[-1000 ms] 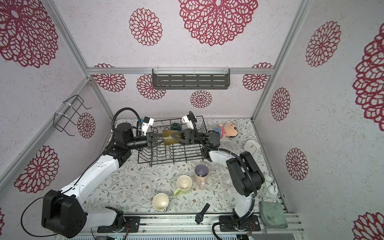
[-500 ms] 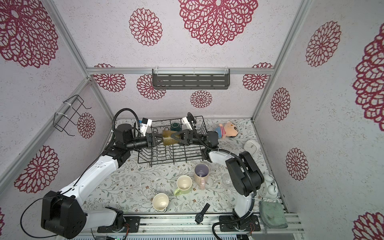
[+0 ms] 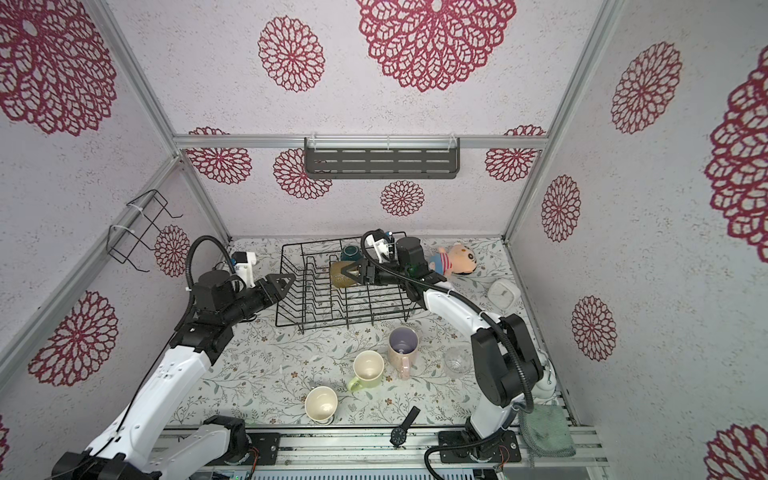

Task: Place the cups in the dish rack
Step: 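Lower the amber glass into the rack with the right gripper while the left withdraws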

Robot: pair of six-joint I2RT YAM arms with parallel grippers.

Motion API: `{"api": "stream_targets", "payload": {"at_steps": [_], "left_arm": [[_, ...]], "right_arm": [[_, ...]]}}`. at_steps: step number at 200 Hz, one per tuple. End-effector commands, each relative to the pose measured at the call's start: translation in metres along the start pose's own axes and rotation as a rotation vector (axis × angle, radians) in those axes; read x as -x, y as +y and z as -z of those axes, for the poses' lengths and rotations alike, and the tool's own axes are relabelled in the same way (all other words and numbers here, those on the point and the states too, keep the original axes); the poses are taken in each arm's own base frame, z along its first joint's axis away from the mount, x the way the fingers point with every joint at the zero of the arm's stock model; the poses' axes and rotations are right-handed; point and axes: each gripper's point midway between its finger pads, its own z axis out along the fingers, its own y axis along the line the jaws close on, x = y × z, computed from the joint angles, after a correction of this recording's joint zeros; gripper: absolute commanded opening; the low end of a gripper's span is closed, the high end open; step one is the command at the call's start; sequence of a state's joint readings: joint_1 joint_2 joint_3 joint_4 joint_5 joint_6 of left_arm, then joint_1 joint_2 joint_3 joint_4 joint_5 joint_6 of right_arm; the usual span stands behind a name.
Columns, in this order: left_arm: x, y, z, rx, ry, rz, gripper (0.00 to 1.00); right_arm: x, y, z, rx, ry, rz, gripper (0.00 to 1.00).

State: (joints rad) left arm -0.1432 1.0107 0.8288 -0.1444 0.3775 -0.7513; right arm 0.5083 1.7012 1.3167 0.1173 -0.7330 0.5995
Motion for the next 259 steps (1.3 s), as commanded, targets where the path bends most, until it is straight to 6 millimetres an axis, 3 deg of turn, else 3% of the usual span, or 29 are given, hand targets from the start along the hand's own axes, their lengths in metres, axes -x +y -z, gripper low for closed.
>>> {"api": "stream_targets", "payload": {"at_steps": [1, 48, 120, 162, 259], "left_arm": [[0.006, 0.028, 0.007, 0.147, -0.057, -0.005, 0.55], [0.003, 0.048, 0.016, 0.250, -0.075, 0.011, 0.56], [-0.003, 0.048, 0.022, 0.244, -0.071, -0.026, 0.57], [-0.002, 0.046, 0.025, 0.236, -0.079, -0.045, 0.57], [-0.001, 0.042, 0.021, 0.217, -0.064, -0.088, 0.57]], "right_arm": [[0.003, -0.033, 0.011, -0.247, 0.055, 0.143, 0.57], [0.018, -0.096, 0.022, -0.609, 0.135, 0.237, 0.59], [0.039, -0.166, 0.023, -0.912, 0.200, 0.279, 0.62], [0.046, -0.195, 0.017, -0.968, 0.218, 0.273, 0.62], [0.074, -0.236, 0.004, -0.963, 0.136, 0.252, 0.66]]}}
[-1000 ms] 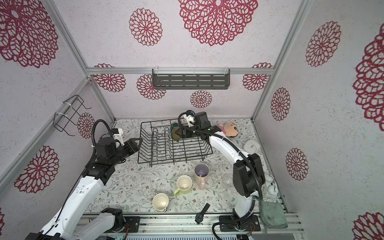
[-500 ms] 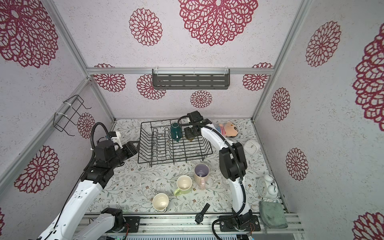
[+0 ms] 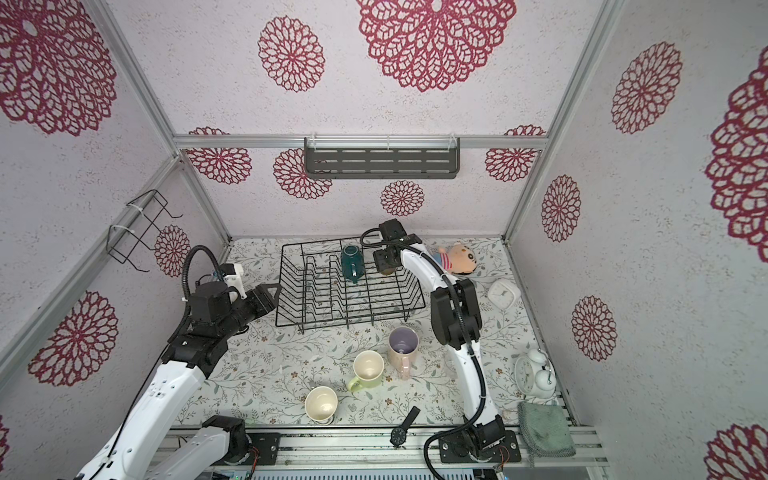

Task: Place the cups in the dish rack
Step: 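Lower the amber glass into the rack with the right gripper while the left withdraws, then set the amber glass upside down in the rack and open the right gripper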

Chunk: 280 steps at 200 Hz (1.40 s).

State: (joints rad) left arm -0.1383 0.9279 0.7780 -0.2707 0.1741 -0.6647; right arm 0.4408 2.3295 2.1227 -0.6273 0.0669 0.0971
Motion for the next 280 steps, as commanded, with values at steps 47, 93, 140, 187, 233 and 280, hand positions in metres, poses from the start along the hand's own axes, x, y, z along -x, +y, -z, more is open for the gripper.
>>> {"api": "stream_targets", "payload": {"at_steps": [47, 93, 140, 187, 233, 280], "left_arm": [[0.001, 0.003, -0.001, 0.005, -0.013, -0.008, 0.57], [-0.004, 0.006, -0.005, 0.001, -0.003, 0.016, 0.57], [-0.006, 0.008, -0.006, 0.004, -0.007, 0.038, 0.57], [-0.002, 0.010, -0.002, 0.013, -0.041, 0.039, 0.57], [-0.002, 0.009, 0.001, 0.014, -0.038, 0.040, 0.57], [0.001, 0.012, 0.011, 0.023, -0.080, 0.041, 0.57]], "right_arm": [[0.022, -0.007, -0.002, 0.066, -0.053, -0.057, 0.67], [0.014, -0.003, -0.011, 0.086, -0.024, -0.049, 0.70], [0.012, -0.005, -0.020, 0.072, -0.023, -0.022, 0.75], [0.020, -0.006, -0.016, 0.069, -0.063, -0.018, 0.73], [0.026, -0.008, -0.014, 0.055, -0.097, -0.023, 0.73], [0.021, -0.010, -0.021, 0.040, -0.101, -0.008, 0.74]]}}
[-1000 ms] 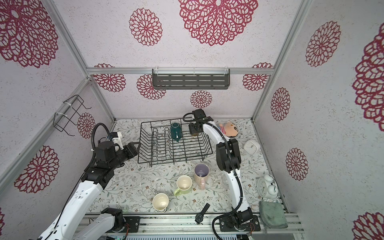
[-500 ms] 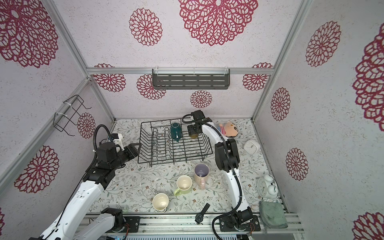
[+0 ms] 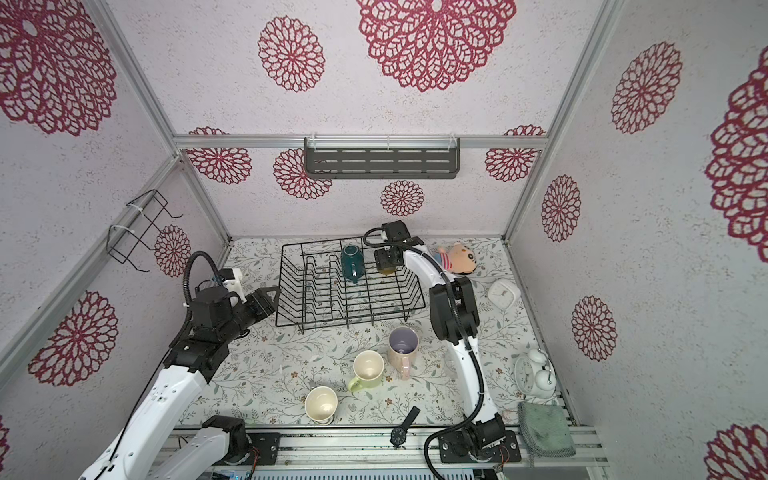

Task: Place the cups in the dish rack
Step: 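Set the amber glass upside down in the rack and open the right gripper, then grasp the light green mug on the table with the left gripper while the right withdraws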

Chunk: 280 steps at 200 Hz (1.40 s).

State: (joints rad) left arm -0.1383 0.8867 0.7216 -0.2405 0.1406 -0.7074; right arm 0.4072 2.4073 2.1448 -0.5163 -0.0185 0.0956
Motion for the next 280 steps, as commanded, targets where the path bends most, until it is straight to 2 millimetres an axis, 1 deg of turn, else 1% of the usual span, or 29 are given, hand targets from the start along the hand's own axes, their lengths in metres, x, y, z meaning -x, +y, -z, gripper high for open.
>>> {"api": "stream_targets", "payload": {"at_steps": [1, 30, 54, 73, 102, 121, 138, 151, 168, 190, 206, 218, 227, 250, 265, 280], "left_arm": [[0.006, 0.002, 0.008, 0.003, -0.049, 0.000, 0.57], [0.008, 0.006, 0.013, 0.024, -0.071, -0.012, 0.57], [0.011, 0.003, 0.017, 0.024, -0.065, -0.047, 0.58], [0.011, 0.000, 0.018, 0.021, -0.051, -0.060, 0.57], [0.006, -0.007, 0.020, -0.010, -0.012, -0.067, 0.57], [0.008, -0.008, 0.027, -0.004, -0.028, -0.077, 0.57], [0.006, -0.015, 0.032, -0.032, -0.002, -0.095, 0.57], [-0.004, -0.017, 0.031, -0.048, 0.047, -0.099, 0.56], [-0.022, -0.025, 0.028, -0.090, 0.123, -0.116, 0.55], [-0.042, -0.036, 0.031, -0.109, 0.197, -0.206, 0.54], [-0.050, -0.043, 0.034, -0.091, 0.218, -0.272, 0.54], [-0.061, -0.054, 0.035, -0.109, 0.250, -0.326, 0.54], [-0.074, -0.061, 0.035, -0.125, 0.296, -0.367, 0.54], [-0.106, -0.072, 0.034, -0.152, 0.436, -0.446, 0.54], [-0.128, -0.079, 0.034, -0.176, 0.530, -0.491, 0.53], [-0.143, -0.086, 0.033, -0.191, 0.586, -0.532, 0.53]], "right_arm": [[0.013, -0.006, 0.011, -0.030, -0.054, 0.020, 0.74], [0.016, -0.004, 0.012, -0.023, -0.067, 0.022, 0.73], [0.016, 0.001, 0.013, -0.011, -0.071, 0.033, 0.72], [0.015, 0.004, 0.017, -0.016, -0.065, 0.038, 0.77], [0.020, 0.009, 0.030, -0.019, -0.082, 0.045, 0.79], [0.024, 0.008, 0.043, -0.028, -0.094, 0.041, 0.80], [0.027, 0.006, 0.056, -0.039, -0.118, 0.036, 0.80], [0.029, 0.005, 0.066, -0.045, -0.134, 0.029, 0.81], [0.031, 0.004, 0.080, -0.054, -0.159, 0.021, 0.81], [0.037, 0.003, 0.102, -0.057, -0.205, 0.015, 0.82], [0.041, 0.004, 0.119, -0.053, -0.236, 0.018, 0.83], [0.044, 0.004, 0.132, -0.051, -0.268, 0.025, 0.84], [0.046, 0.005, 0.141, -0.044, -0.295, 0.025, 0.84], [0.051, 0.011, 0.172, -0.010, -0.386, 0.028, 0.85], [0.052, 0.009, 0.190, -0.010, -0.456, 0.023, 0.85], [0.050, 0.006, 0.204, -0.022, -0.513, 0.014, 0.86]]}}
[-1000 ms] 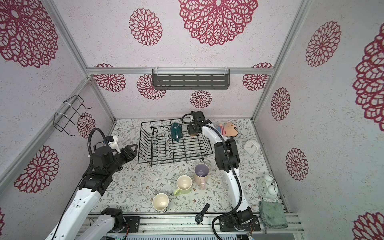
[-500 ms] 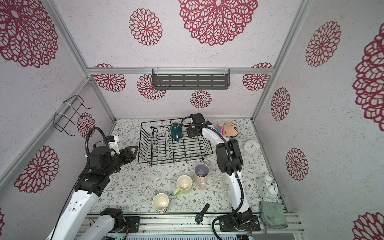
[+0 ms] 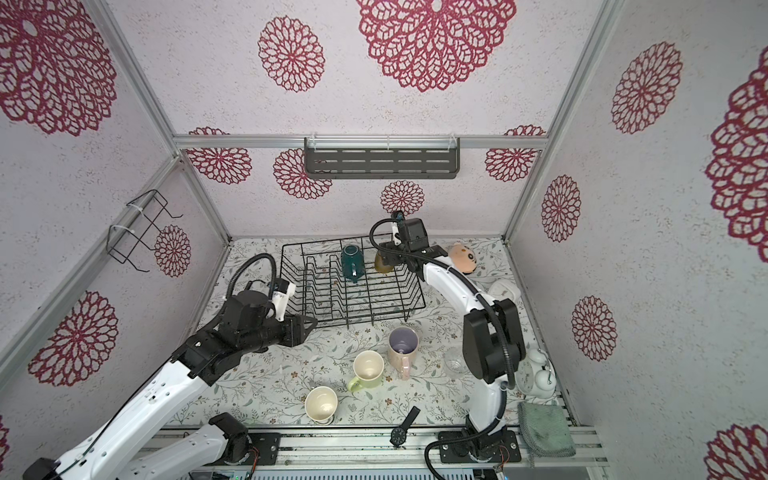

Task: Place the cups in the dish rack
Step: 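Grasp the light green mug on the table with the left gripper while the right withdraws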

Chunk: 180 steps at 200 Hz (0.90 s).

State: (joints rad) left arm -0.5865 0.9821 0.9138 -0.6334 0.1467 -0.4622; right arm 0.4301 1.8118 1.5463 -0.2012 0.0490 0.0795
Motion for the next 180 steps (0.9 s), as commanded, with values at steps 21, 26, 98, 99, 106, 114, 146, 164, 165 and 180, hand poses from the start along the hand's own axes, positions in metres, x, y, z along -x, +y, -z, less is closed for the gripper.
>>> {"api": "stream_targets", "payload": {"at_steps": [21, 26, 98, 99, 106, 114, 146, 164, 165, 180], "left_arm": [[-0.016, -0.027, -0.021, -0.053, 0.131, -0.104, 0.54], [-0.015, -0.031, -0.024, -0.069, 0.132, -0.107, 0.54], [-0.065, -0.079, -0.073, -0.182, 0.372, -0.249, 0.54], [-0.065, -0.079, -0.073, -0.181, 0.375, -0.251, 0.54], [-0.070, -0.081, -0.079, -0.172, 0.402, -0.262, 0.54], [-0.075, -0.084, -0.084, -0.172, 0.430, -0.272, 0.54], [-0.091, -0.088, -0.103, -0.161, 0.487, -0.297, 0.54], [-0.096, -0.079, -0.113, -0.118, 0.510, -0.301, 0.54], [-0.097, -0.079, -0.114, -0.115, 0.513, -0.300, 0.54], [-0.101, -0.072, -0.121, -0.089, 0.532, -0.306, 0.54]], "right_arm": [[0.038, -0.010, 0.049, -0.042, -0.222, -0.041, 0.86], [0.036, -0.012, 0.051, -0.051, -0.226, -0.050, 0.86], [-0.002, -0.054, 0.093, -0.244, -0.318, -0.110, 0.90], [-0.003, -0.054, 0.093, -0.247, -0.317, -0.110, 0.90], [-0.007, -0.057, 0.096, -0.260, -0.316, -0.116, 0.90], [-0.011, -0.059, 0.100, -0.270, -0.318, -0.123, 0.90], [-0.018, -0.068, 0.112, -0.297, -0.362, -0.161, 0.91], [-0.020, -0.069, 0.116, -0.302, -0.360, -0.161, 0.91], [-0.020, -0.069, 0.116, -0.302, -0.361, -0.162, 0.91], [-0.022, -0.070, 0.117, -0.303, -0.367, -0.168, 0.91]]}}
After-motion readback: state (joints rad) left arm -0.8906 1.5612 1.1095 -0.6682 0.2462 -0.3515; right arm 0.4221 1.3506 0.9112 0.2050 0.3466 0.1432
